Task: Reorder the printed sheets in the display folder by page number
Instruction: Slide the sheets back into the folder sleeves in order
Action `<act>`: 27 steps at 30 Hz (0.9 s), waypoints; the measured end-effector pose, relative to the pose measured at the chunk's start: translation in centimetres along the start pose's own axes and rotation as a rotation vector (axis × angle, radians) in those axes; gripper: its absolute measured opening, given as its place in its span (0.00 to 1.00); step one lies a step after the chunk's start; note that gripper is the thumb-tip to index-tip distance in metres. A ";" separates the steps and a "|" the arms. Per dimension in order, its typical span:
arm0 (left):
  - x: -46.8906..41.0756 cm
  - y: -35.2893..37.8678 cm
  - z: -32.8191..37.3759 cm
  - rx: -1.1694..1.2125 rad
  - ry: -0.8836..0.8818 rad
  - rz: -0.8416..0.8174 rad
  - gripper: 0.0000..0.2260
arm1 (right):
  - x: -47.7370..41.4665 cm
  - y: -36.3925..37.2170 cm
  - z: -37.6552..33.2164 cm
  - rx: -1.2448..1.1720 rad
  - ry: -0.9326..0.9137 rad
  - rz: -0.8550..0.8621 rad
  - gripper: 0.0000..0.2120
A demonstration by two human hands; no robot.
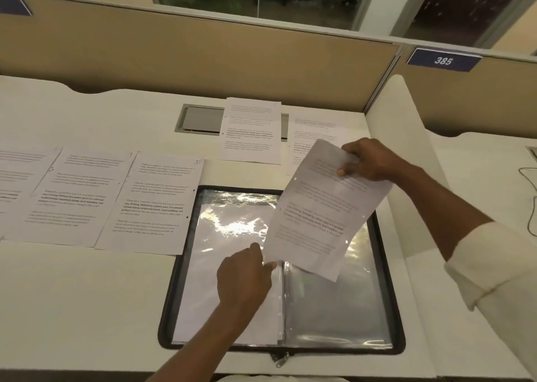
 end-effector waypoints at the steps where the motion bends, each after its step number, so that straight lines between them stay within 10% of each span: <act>1: 0.4 0.5 0.7 -0.035 0.031 0.022 0.16 | -0.6 -0.7 0.5 0.017 -0.017 0.012 0.11; 11: 0.7 9.4 12.8 -0.157 0.153 0.051 0.20 | -7.8 -3.5 7.5 0.014 -0.037 0.031 0.16; 21: -5.2 14.4 22.2 -0.131 -0.214 -0.064 0.53 | -13.6 -7.1 10.4 0.088 -0.165 -0.018 0.14; 27: -6.2 14.8 23.9 -0.147 -0.313 -0.055 0.46 | -16.9 -9.7 12.2 0.082 -0.189 -0.005 0.13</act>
Point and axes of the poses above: each hand's wrist, its own x-axis away from the middle knuckle, its own y-axis out of the palm, z = x × y, the point moved 2 cm from there along -x, towards the middle knuckle, and after that the axes turned 1 degree about -z, right-handed, at the moved point
